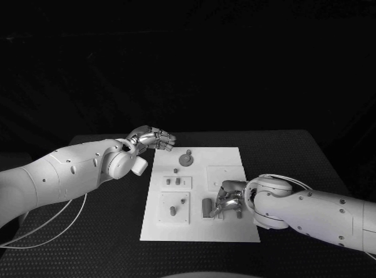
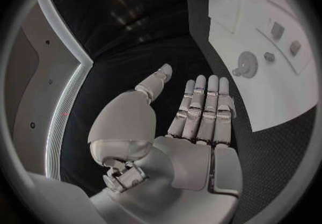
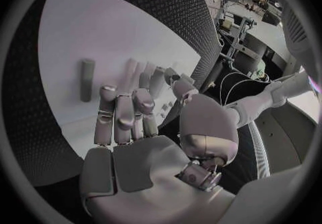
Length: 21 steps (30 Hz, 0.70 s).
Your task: Assemble the parts on the task board
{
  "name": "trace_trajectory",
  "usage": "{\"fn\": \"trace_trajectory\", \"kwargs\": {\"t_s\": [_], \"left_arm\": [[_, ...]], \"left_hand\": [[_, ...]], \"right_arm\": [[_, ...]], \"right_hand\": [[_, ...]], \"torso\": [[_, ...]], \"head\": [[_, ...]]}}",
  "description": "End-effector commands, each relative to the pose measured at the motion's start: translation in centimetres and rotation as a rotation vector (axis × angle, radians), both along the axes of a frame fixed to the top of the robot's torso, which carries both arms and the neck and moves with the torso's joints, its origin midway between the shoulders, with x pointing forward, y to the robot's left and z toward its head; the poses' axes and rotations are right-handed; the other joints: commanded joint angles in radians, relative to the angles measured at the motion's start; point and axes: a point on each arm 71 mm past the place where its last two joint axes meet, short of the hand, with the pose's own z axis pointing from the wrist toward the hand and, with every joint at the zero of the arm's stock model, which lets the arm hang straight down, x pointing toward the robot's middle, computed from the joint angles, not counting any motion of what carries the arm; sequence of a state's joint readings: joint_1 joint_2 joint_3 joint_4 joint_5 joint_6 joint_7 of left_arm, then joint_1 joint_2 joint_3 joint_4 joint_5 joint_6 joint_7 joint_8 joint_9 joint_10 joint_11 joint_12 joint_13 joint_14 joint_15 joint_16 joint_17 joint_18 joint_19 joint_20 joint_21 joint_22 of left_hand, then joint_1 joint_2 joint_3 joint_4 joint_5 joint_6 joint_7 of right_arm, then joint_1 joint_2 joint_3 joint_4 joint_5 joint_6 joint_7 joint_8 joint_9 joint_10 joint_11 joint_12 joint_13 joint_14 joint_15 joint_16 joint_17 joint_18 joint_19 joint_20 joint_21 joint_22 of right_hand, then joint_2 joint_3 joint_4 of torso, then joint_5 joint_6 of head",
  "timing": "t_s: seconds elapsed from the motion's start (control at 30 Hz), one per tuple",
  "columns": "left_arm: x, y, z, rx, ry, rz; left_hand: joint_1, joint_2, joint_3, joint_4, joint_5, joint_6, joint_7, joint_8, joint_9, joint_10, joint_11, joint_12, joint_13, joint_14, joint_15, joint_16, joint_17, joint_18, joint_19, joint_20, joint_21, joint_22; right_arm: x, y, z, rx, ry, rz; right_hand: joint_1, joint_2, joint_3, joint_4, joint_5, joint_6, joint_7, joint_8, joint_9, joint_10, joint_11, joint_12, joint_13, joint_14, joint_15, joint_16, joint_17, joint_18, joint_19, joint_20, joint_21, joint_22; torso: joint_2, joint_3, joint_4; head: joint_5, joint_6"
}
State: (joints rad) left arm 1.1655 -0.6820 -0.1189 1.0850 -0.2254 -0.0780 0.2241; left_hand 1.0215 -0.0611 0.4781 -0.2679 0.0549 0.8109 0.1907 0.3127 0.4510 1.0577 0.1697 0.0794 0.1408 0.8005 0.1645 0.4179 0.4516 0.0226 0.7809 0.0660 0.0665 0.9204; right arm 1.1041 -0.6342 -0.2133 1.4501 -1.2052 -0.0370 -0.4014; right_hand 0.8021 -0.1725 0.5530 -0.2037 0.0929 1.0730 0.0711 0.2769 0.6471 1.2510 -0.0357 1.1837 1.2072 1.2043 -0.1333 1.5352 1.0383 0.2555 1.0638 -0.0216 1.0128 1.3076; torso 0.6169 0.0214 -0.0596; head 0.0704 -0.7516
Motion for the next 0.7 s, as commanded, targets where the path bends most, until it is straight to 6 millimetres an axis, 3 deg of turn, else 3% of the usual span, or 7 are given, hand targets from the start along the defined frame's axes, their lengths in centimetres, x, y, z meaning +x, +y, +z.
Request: {"fn": "trace_trajectory", "kwargs": {"t_s": [0.03, 0.37, 0.47, 0.53, 0.7], "left_arm": [[0.0, -0.1, 0.2, -0.010, -0.007, -0.012], [0.0, 0.0, 0.3, -0.009, -0.010, -0.008], [0.0, 0.1, 0.3, -0.009, -0.010, -0.008], [-0.1, 0.1, 0.3, -0.009, -0.009, -0.010], [-0.1, 0.3, 0.3, -0.009, -0.008, -0.008]], "left_hand": [[-0.010, -0.001, 0.001, 0.006, -0.003, -0.001, 0.006, 0.003, -0.001, -0.003, 0.002, -0.006, -0.001, 0.000, 0.006, -0.005, 0.002, 0.014, -0.003, 0.004, 0.003, -0.001], [-0.011, -0.001, 0.001, 0.006, -0.003, -0.002, 0.006, 0.002, -0.002, -0.003, 0.002, -0.005, -0.001, 0.000, 0.006, -0.005, 0.003, 0.014, -0.003, 0.003, 0.004, -0.001], [-0.010, -0.001, 0.001, 0.006, -0.003, -0.002, 0.006, 0.002, -0.002, -0.003, 0.002, -0.005, -0.001, 0.000, 0.006, -0.005, 0.003, 0.014, -0.003, 0.003, 0.004, -0.001], [-0.010, -0.001, 0.001, 0.006, -0.003, -0.002, 0.006, 0.002, -0.002, -0.003, 0.002, -0.005, -0.001, 0.000, 0.006, -0.005, 0.003, 0.014, -0.003, 0.003, 0.004, -0.001], [-0.009, -0.001, 0.002, 0.005, -0.003, -0.001, 0.006, 0.003, -0.002, -0.002, 0.002, -0.005, -0.001, 0.000, 0.006, -0.005, 0.003, 0.014, -0.003, 0.003, 0.004, -0.001]], "right_arm": [[0.7, -0.5, 1.6, 0.062, -0.049, -0.052], [1.3, -4.6, 4.0, 0.022, -0.016, -0.133], [1.3, -6.3, 4.1, -0.042, 0.039, -0.151], [1.2, -7.1, 4.0, -0.058, 0.048, -0.164], [0.9, -7.8, 3.8, -0.079, 0.060, -0.180]], "right_hand": [[-0.023, -0.021, 0.018, 0.043, 0.002, -0.014, 0.006, -0.008, -0.001, 0.015, 0.002, 0.021, 0.020, 0.003, -0.002, 0.004, 0.010, 0.006, 0.011, -0.006, -0.003, 0.007], [-0.022, -0.008, 0.026, 0.056, 0.000, -0.032, 0.013, -0.013, 0.003, 0.033, 0.010, 0.044, 0.038, 0.013, 0.005, 0.009, 0.021, 0.006, 0.013, -0.011, 0.001, 0.012], [-0.049, 0.075, 0.002, 0.053, -0.001, -0.031, 0.013, -0.008, 0.011, 0.059, 0.009, 0.079, 0.070, 0.028, 0.006, 0.013, 0.039, 0.006, 0.011, -0.012, 0.005, 0.017], [-0.038, 0.112, -0.007, 0.016, -0.001, -0.022, 0.010, -0.001, 0.017, 0.067, 0.006, 0.091, 0.080, 0.035, 0.004, 0.016, 0.048, 0.006, 0.011, -0.014, 0.010, 0.019], [-0.048, 0.118, -0.019, -0.010, 0.001, -0.015, 0.006, 0.004, 0.024, 0.070, 0.004, 0.094, 0.083, 0.038, 0.002, 0.016, 0.051, 0.006, 0.010, -0.014, 0.011, 0.018]], "torso": [[0.000, 0.0001, -0.0006], [0.000, 0.0005, -0.0009], [0.000, -0.0001, -0.0009], [0.001, -0.0002, -0.0012], [0.000, 0.0016, -0.0014]], "head": [[-0.002, 0.002], [-0.005, -0.002], [-0.010, 0.000], [-0.012, 0.000], [-0.021, -0.001]]}}
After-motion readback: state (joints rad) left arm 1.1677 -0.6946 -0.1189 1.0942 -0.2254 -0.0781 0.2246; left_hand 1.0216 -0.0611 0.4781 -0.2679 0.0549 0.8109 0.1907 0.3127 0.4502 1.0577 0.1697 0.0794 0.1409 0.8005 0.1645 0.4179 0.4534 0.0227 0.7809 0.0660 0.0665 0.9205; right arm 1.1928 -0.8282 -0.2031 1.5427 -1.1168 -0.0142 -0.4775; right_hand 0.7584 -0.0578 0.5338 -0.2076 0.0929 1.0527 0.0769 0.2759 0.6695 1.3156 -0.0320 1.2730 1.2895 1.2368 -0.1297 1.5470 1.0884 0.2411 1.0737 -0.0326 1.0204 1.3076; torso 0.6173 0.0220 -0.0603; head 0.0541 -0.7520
